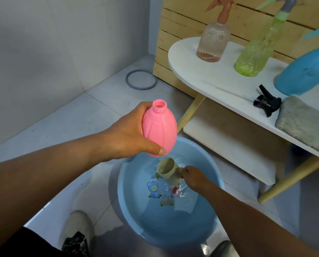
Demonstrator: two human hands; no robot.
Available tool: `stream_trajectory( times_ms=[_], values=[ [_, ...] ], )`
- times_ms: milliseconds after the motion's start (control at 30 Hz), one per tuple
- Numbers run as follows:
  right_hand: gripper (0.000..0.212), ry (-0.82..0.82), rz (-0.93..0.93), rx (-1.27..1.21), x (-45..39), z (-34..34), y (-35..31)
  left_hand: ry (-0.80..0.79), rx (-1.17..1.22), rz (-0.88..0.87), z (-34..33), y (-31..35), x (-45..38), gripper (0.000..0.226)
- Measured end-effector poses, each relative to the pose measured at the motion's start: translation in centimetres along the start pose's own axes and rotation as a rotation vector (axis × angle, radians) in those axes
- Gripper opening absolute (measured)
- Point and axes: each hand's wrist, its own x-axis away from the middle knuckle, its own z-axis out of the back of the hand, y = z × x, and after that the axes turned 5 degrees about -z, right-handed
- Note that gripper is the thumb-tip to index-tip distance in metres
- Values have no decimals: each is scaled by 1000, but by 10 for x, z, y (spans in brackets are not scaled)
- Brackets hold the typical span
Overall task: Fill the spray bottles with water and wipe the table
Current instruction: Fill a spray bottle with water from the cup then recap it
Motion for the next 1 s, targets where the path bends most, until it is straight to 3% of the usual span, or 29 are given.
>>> stream_trajectory(
  times_ms=[167, 300, 700, 833, 1000],
  values=[
    [26, 26, -38, -365, 27, 7, -1, 11, 6, -9, 7, -3, 3, 100],
    [41, 52, 8, -503, 56, 39, -15, 13, 32, -19, 12, -2, 7, 99],
    [45, 185, 191, -453, 153, 175, -72, 136, 177, -99, 29, 25, 13, 102],
    [36, 261, 229, -506, 165, 196, -80, 100, 132, -100, 29, 23, 16, 100],
    [49, 346, 289, -561, 178, 211, -94, 36, -26, -100, 14, 15, 15, 101]
  ],
)
